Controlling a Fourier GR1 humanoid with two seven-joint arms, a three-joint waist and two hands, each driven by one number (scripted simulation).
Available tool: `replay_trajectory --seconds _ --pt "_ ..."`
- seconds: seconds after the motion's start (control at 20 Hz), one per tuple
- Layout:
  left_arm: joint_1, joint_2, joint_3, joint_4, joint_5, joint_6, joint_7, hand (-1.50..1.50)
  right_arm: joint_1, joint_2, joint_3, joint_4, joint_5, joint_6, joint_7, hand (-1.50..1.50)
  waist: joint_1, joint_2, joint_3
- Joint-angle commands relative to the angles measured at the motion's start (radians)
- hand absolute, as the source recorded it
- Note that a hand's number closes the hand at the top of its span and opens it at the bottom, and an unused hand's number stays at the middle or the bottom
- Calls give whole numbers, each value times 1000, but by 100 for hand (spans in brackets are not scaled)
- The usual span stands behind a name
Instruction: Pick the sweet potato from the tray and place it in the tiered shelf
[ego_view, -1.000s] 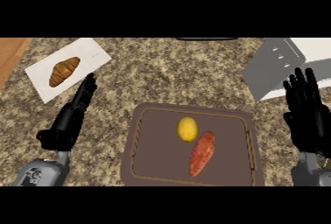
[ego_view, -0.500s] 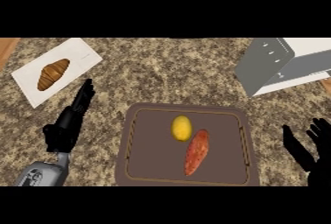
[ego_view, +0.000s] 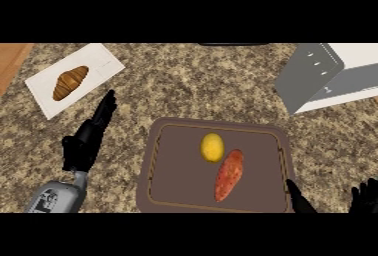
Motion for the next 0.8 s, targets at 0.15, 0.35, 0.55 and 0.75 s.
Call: replay_trajectory --seconds 0.15,0.35,0.55,0.75 --pt "-70 -16 -2 22 -12 -19 46 0 115 -123 226 -114 286 -7 286 -150 29 9 -3" --pt "-82 -28 5 57 -24 -19 8 0 92 -185 203 -210 439 83 563 -150 40 15 -4" --pt "-60 -41 -26 27 -40 -15 6 0 148 -277 202 -288 527 256 750 -150 55 17 -7" --pt "-63 -44 -27 37 -40 -22 -1 0 149 -355 234 -377 606 444 944 -150 69 21 -10"
